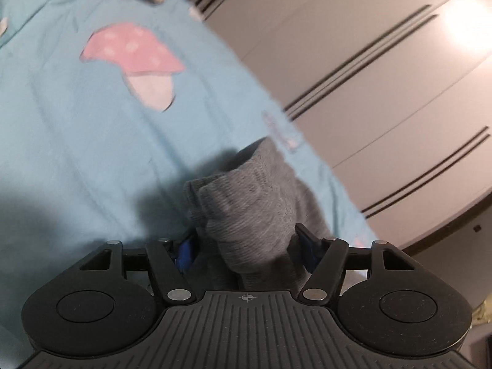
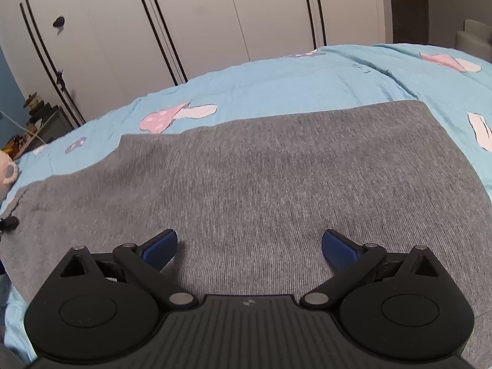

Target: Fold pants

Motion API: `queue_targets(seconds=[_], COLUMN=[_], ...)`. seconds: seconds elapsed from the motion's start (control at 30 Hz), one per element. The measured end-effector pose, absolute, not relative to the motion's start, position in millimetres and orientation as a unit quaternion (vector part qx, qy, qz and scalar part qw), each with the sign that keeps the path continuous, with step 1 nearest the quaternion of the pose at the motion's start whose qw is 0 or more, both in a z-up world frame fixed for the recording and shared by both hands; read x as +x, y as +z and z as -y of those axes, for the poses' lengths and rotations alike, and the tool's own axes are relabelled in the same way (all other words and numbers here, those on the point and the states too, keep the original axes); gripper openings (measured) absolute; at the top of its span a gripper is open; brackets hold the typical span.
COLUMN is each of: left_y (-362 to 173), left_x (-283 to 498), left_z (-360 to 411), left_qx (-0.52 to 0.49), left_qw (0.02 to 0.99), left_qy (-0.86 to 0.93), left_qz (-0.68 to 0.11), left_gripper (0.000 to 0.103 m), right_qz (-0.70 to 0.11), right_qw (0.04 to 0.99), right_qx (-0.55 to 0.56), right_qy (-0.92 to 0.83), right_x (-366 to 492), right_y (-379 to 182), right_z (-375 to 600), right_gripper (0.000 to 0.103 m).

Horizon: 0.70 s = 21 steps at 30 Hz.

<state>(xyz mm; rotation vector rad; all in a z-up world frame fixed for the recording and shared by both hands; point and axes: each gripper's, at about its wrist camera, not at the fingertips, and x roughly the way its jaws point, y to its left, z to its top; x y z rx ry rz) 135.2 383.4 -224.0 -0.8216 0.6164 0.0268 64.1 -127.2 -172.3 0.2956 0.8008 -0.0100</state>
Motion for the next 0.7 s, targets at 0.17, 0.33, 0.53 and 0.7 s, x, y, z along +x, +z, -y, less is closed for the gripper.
queue_targets(seconds=[0.17, 0.33, 0.53, 0.7], left_y=[-229, -242, -214, -189], left_x=[159, 173, 164, 161], left_z=[-367, -375, -363, -349], left_qx=[-0.346, -0.386, -0.339, -0.325], left_qw=[0.877, 0.854, 0.879, 0.892], left_qy=[0.039, 0.045, 0.018, 0.017], left_qz=[-0.332, -0.347, -0.334, -0.313], left_gripper=[0.079, 0.066, 0.045, 0.045], right_qz=[-0.386, -0.388, -0.374, -0.353], right_qw=[0.912, 0.913, 0.913, 0.913], right_qx=[0.142, 0.126, 0.163, 0.206], right_qy=[-0.007, -0.008, -0.006, -0.014], right_x=[67, 68, 66, 59], right_y=[-174, -175, -173, -164], right_z=[127, 124, 134, 150], right_gripper=[0.101, 0.101, 0.101, 0.101])
